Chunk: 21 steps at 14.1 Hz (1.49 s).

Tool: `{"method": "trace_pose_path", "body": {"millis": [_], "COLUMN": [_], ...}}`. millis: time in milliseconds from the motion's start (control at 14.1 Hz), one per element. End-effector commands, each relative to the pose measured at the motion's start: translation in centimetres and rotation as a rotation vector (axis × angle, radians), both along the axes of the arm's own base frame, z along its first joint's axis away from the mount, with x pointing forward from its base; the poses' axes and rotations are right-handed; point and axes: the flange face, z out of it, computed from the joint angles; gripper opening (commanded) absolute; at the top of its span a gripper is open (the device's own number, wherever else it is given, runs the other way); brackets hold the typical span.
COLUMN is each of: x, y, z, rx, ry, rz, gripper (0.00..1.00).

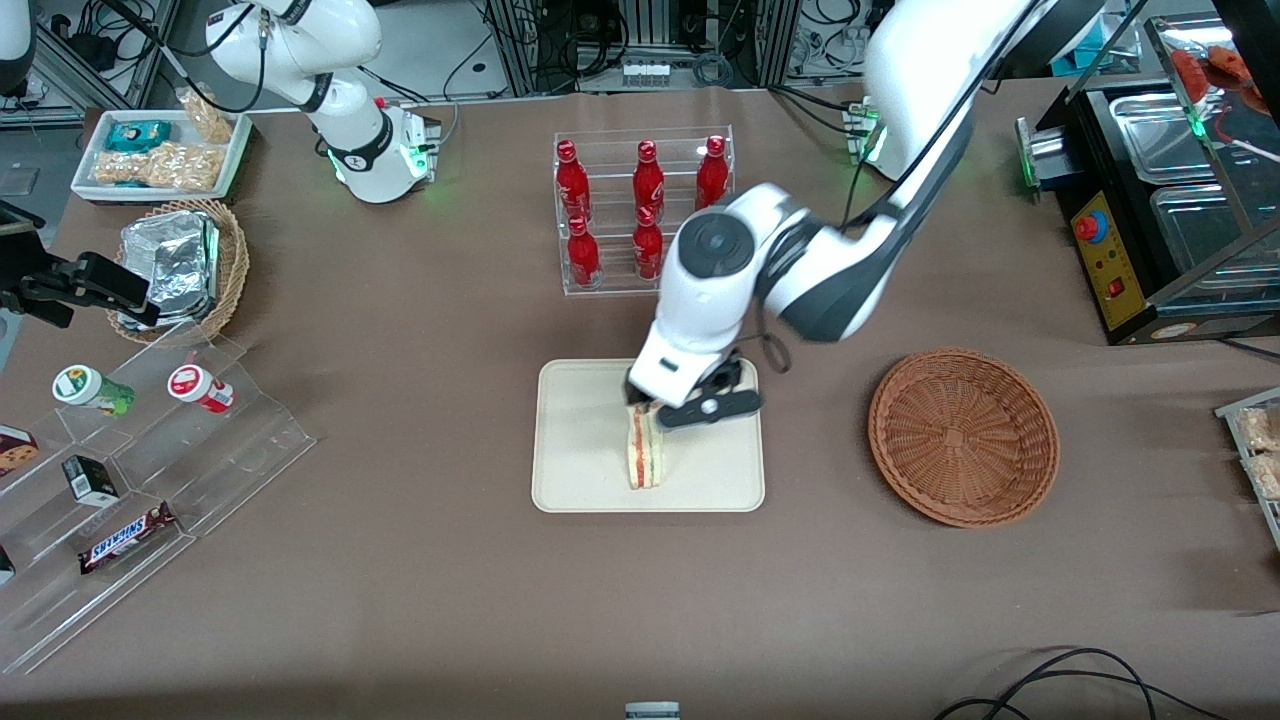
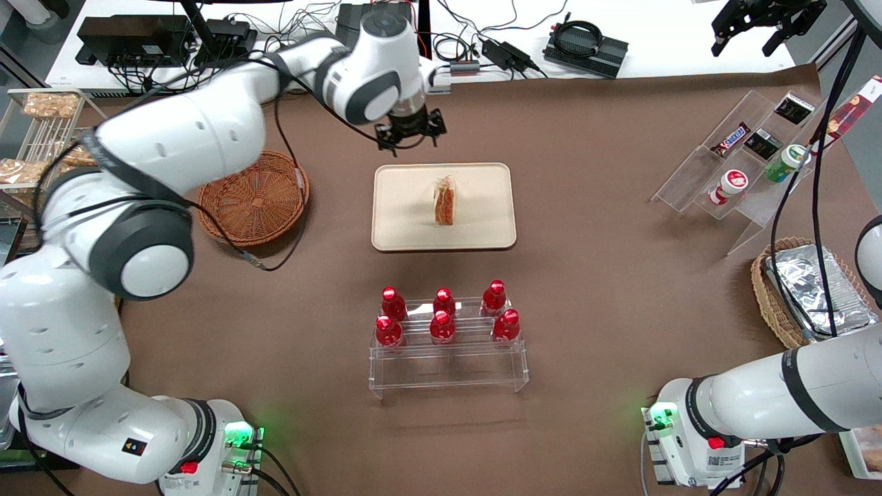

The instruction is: Place sandwich from basket to tray

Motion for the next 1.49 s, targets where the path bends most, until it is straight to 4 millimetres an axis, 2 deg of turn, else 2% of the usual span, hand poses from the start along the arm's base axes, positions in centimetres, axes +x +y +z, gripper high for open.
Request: {"method": "trace_pose_path", "body": {"millis": [0, 142, 283, 354, 496, 637, 779, 920, 1062, 1133, 1274, 1416], "x": [0.5, 2.3, 1.9, 2.1, 2.4, 1.8, 1.1, 0.4, 0.0, -0.6, -1.8, -2.6], "y": [6.0, 10.3, 13.9, 16.4, 19.7, 22.4, 25.2, 26.8, 30.7, 31.4, 33.9, 35.3], "z": [1.4, 1.4, 1.1, 1.2, 1.8, 2.4, 3.5, 4.7, 6.2, 7.6, 9.9, 11.7], "rx": [0.093, 0.109, 0.142, 0.155, 0.170, 0.159, 0.142, 0.135, 0.117, 0.089, 0.054, 0.051], "ry": [0.056, 0.071, 0.080, 0.086, 0.098, 0.118, 0.129, 0.145, 0.188, 0.193, 0.207, 0.200], "rz": [0.090, 0.158, 0.193, 0.200, 0.150, 0.135, 0.097, 0.039, -0.010, -0.066, -0.111, -0.176], "gripper": [1.00, 1.00, 1.00, 1.00, 1.00, 1.00, 1.00, 1.00, 1.00, 1.00, 1.00, 1.00]}}
